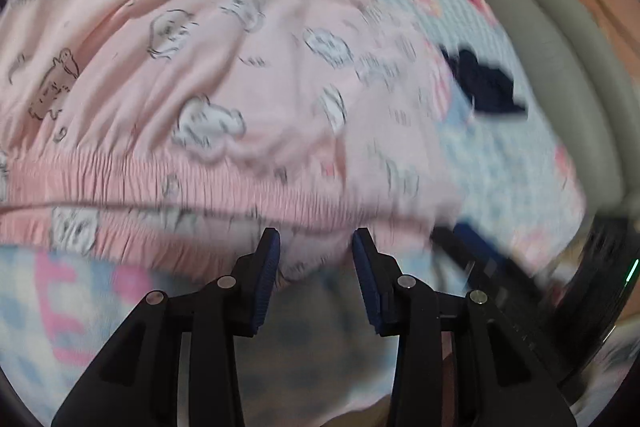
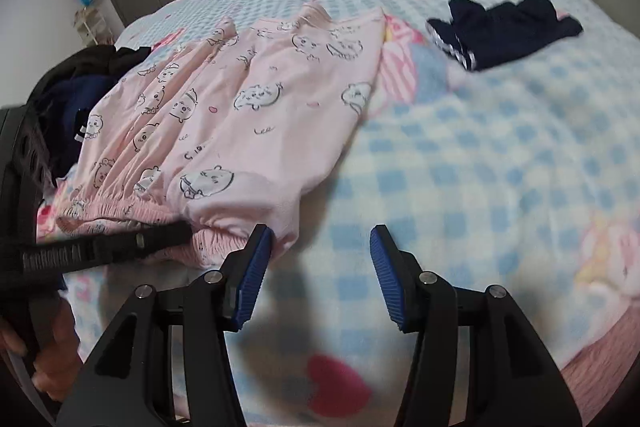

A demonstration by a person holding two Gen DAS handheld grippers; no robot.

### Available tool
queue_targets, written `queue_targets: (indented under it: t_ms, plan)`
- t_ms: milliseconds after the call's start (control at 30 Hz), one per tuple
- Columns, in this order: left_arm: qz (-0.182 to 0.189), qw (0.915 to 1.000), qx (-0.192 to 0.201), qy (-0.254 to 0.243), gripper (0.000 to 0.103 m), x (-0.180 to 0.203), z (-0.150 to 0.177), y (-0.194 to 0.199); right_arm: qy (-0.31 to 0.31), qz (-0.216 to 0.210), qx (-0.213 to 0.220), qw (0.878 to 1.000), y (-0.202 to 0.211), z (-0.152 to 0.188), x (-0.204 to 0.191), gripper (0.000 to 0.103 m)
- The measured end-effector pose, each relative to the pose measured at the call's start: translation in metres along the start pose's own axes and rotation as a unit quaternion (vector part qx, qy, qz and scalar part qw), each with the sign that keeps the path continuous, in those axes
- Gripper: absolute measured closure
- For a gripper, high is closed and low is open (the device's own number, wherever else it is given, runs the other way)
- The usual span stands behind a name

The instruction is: Fold clothes

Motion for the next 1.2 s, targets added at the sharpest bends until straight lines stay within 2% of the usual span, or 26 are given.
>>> queue_targets:
  t_ms: [33,100,133,233,333,433,467,533,567,733,900,1000,1100,1200]
  plan:
    - [-0.005,0.9998,-0.004,-0.020,0.065,0.004,0.008,0.001,0.004,0.001,0.004,1.000,0.003,0.001,-0.001,0.051]
    - [0.036,0.9992,-0.014,-0.004,0.065,-0.001,0.019,0.004,0.009,-0.009,0.006,1.000,0.013,0.003,-0.003,0.051]
    - [0.067,0.9974,-0.002,0.028,0.065,-0.009,0.020,0.009,0.010,-0.024,0.005,1.000,0.017,0.003,-0.006,0.051]
    - [0.089,0.9930,0.035,0.070,0.065,-0.023,0.012,0.022,0.024,-0.054,0.015,0.998,0.027,0.004,-0.020,0.051]
    - [0.054,0.9955,0.033,0.070,0.065,-0.016,0.001,0.019,0.041,-0.006,0.029,0.999,0.021,-0.001,-0.023,0.051]
    - [0.059,0.9916,0.043,0.107,0.066,-0.016,-0.007,0.020,0.028,0.021,0.030,0.999,0.016,-0.004,-0.010,0.051]
    - [0.042,0.9920,0.040,0.112,0.066,-0.018,-0.009,0.018,0.025,0.025,0.032,0.999,0.017,-0.004,-0.005,0.051]
    - [-0.011,0.9959,0.011,0.089,0.066,-0.017,-0.011,0.001,0.019,0.026,0.034,0.999,0.020,-0.002,0.002,0.051]
    - [-0.026,0.9966,0.003,0.078,0.066,-0.016,-0.010,-0.004,0.016,0.024,0.033,0.999,0.020,-0.001,0.005,0.051]
    - [-0.064,0.9978,0.012,0.005,0.066,0.014,-0.022,-0.011,0.009,0.014,0.044,0.999,0.021,-0.002,0.006,0.051]
    - [-0.045,0.9969,0.016,-0.063,0.067,0.043,-0.015,-0.008,0.023,0.010,0.079,0.997,0.030,-0.008,-0.002,0.051]
    - [-0.035,0.9964,0.011,-0.077,0.067,0.040,-0.003,-0.007,0.017,-0.001,0.060,0.998,0.025,-0.006,0.002,0.049]
    - [-0.001,0.9963,0.014,-0.085,0.065,0.034,0.008,-0.002,-0.003,-0.023,0.035,0.999,0.017,-0.002,0.007,0.047]
    - [0.035,0.9952,0.018,-0.089,0.065,0.024,0.015,0.013,0.005,-0.029,0.038,0.999,0.015,-0.002,0.001,0.047]
Point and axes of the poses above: each gripper's, at about its wrist camera, not at the fingertips, and y roughly against the way its jaws point, x to its right, z to its underside, the point moved 3 cm from there along -y, roughly the way its jaws point, and after that the axes turned 5 degrees about -z, right-handed, at the moved point
